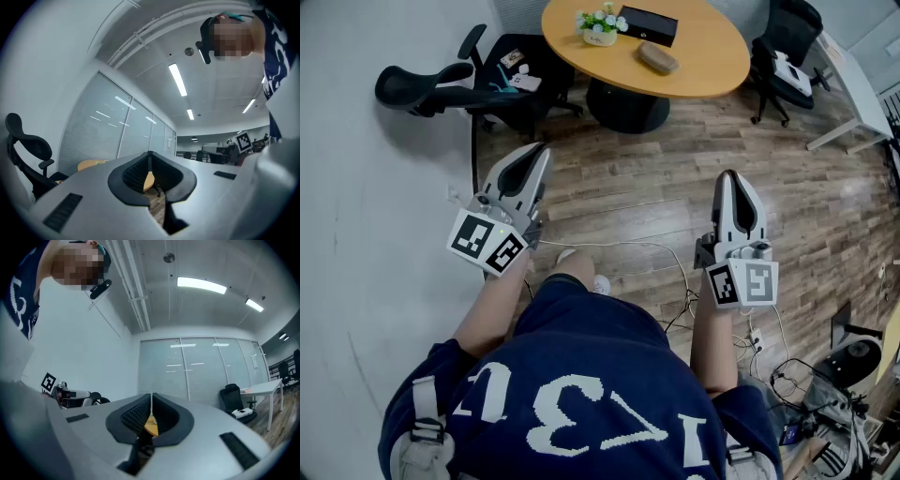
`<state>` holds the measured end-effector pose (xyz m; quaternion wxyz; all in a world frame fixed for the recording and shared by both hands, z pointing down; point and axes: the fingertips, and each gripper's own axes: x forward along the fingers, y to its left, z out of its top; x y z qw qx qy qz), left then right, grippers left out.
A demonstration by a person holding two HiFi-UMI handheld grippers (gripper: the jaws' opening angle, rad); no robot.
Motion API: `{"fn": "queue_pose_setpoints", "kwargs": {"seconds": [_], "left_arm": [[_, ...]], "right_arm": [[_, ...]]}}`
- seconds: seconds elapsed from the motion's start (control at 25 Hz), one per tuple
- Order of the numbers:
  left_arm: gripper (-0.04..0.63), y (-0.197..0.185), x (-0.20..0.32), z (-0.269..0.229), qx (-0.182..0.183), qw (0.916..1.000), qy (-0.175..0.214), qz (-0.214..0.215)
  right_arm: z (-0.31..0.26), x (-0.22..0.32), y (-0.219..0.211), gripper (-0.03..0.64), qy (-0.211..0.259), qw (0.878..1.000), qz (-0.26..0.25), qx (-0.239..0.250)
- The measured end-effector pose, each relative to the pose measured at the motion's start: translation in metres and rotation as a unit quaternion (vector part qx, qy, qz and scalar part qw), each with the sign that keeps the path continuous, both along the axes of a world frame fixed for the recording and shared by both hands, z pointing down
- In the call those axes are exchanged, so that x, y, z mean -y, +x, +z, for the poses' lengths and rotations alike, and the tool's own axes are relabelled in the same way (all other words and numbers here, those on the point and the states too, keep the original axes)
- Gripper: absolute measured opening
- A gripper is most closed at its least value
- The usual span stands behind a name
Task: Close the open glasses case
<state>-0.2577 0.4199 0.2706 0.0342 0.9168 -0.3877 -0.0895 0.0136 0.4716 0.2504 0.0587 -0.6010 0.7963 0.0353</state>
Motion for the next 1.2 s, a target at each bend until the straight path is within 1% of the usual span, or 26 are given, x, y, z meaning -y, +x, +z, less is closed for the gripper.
{"fn": "queue_pose_setpoints", "kwargs": {"seconds": [0.2, 0.36, 0.48, 0.64, 0.76, 0.88, 1.04, 1.2], "left_arm": [[0.032, 0.012, 0.034, -0.002, 0.004, 1.0000, 0.002, 0.001], [0.032, 0.022, 0.073, 0.002, -0.001, 1.0000, 0.002, 0.002], [0.032, 0.030, 0.112, 0.002, -0.003, 1.0000, 0.004, 0.006], [0.032, 0.038, 0.174, -0.003, -0.001, 0.9999, 0.014, 0.008], [0.032, 0.043, 0.220, -0.007, -0.004, 0.9998, 0.012, 0.014], [0.032, 0.049, 0.262, -0.012, 0.001, 0.9995, 0.019, 0.024], [0.032, 0.059, 0.305, -0.014, -0.003, 0.9991, 0.019, 0.037], [0.032, 0.066, 0.334, -0.008, 0.001, 0.9988, 0.010, 0.048]], "right_arm": [[0.000, 0.027, 0.009, 0.034, 0.000, 1.000, 0.005, 0.002], [0.002, 0.059, 0.019, 0.034, -0.002, 1.000, 0.009, 0.004], [0.003, 0.094, 0.025, 0.034, -0.004, 1.000, 0.013, 0.006], [-0.002, 0.156, 0.029, 0.032, 0.001, 1.000, 0.016, 0.004], [-0.007, 0.203, 0.027, 0.034, 0.002, 1.000, 0.013, 0.001], [-0.015, 0.244, 0.024, 0.034, 0.012, 1.000, 0.013, 0.002], [-0.018, 0.282, 0.023, 0.034, 0.016, 1.000, 0.015, 0.002], [-0.012, 0.304, 0.028, 0.032, 0.003, 1.000, 0.022, 0.003]]}}
